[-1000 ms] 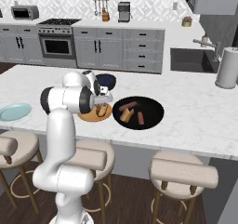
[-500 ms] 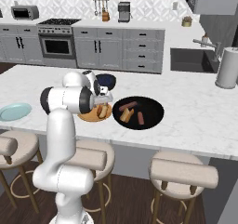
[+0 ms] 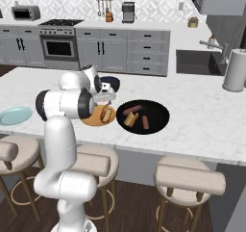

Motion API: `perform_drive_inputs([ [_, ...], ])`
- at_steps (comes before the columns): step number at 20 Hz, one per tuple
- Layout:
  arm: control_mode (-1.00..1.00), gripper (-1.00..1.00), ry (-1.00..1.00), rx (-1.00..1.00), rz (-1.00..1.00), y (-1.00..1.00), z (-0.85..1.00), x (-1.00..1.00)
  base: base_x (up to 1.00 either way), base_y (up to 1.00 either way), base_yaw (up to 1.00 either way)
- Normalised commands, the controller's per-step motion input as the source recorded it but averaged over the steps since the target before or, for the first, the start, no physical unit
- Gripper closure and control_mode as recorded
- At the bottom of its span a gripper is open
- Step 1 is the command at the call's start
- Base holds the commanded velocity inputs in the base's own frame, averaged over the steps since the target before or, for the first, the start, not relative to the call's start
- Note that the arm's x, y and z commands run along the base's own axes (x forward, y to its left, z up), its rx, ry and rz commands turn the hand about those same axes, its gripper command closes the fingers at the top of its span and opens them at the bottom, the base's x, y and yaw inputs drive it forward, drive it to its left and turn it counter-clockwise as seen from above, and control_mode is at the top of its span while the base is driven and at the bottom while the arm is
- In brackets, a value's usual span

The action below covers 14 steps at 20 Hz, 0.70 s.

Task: Place one bun and one sausage from the bowl on each plate.

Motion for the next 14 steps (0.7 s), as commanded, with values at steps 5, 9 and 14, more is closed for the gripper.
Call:
perform_drive_inputs([
  [5, -1.0, -1.0, 0.01, 0.05, -0.02, -0.96, 0.46, -0.76, 0.0, 0.0, 0.0],
  [9, -1.0, -1.0, 0.09, 0.16, -0.07, -1.0, 0.0, -0.61, 0.0, 0.0, 0.0],
  [14, -1.0, -1.0, 0.1, 0.14, -0.02, -1.0, -0.01, -0.05, 0.0, 0.0, 0.0],
])
